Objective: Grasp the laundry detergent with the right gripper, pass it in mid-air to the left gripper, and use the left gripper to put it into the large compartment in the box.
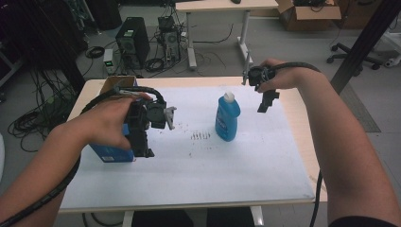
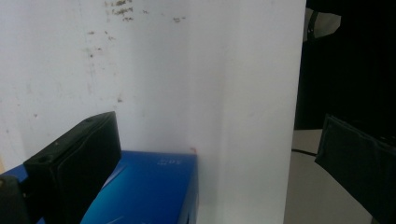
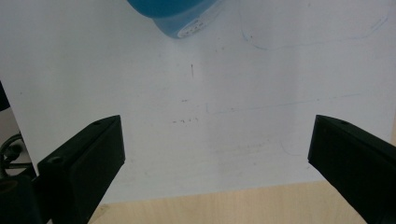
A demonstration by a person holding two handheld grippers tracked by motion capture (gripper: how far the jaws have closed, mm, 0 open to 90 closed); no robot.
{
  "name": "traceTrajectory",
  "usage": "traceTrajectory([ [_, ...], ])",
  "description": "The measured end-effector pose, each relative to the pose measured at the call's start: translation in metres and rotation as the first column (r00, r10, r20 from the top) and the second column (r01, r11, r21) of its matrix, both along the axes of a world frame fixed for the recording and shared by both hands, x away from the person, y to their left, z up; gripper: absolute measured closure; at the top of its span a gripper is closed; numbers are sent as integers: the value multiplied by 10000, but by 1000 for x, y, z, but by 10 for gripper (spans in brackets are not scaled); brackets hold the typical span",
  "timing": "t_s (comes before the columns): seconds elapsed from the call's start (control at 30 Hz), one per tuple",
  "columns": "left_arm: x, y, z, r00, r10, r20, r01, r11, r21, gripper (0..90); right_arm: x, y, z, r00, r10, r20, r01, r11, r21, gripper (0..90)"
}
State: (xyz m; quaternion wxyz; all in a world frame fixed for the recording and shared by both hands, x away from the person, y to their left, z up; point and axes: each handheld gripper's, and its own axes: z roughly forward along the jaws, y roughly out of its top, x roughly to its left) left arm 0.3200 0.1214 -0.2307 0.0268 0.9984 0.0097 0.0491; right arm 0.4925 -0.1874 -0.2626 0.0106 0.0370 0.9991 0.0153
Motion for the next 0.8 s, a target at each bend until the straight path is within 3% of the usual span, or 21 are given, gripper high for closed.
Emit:
traceTrajectory([
  [0.5, 2, -2, 0, 9999, -97, 108, 96, 9999, 111, 2, -10, -4, 5, 9998, -32, 179, 33, 10000, -30, 37],
  [0.77, 5, -5, -5, 9996, -259, 137, 259, 9997, -18, 2, -21, -9, 1, 9990, -424, 149, 421, 9989, 208, 37],
  [0.8, 5, -5, -6, 9998, -161, 99, 161, 9999, -12, 2, -22, -10, -1, 9997, -222, 134, 220, 9996, 149, 38],
])
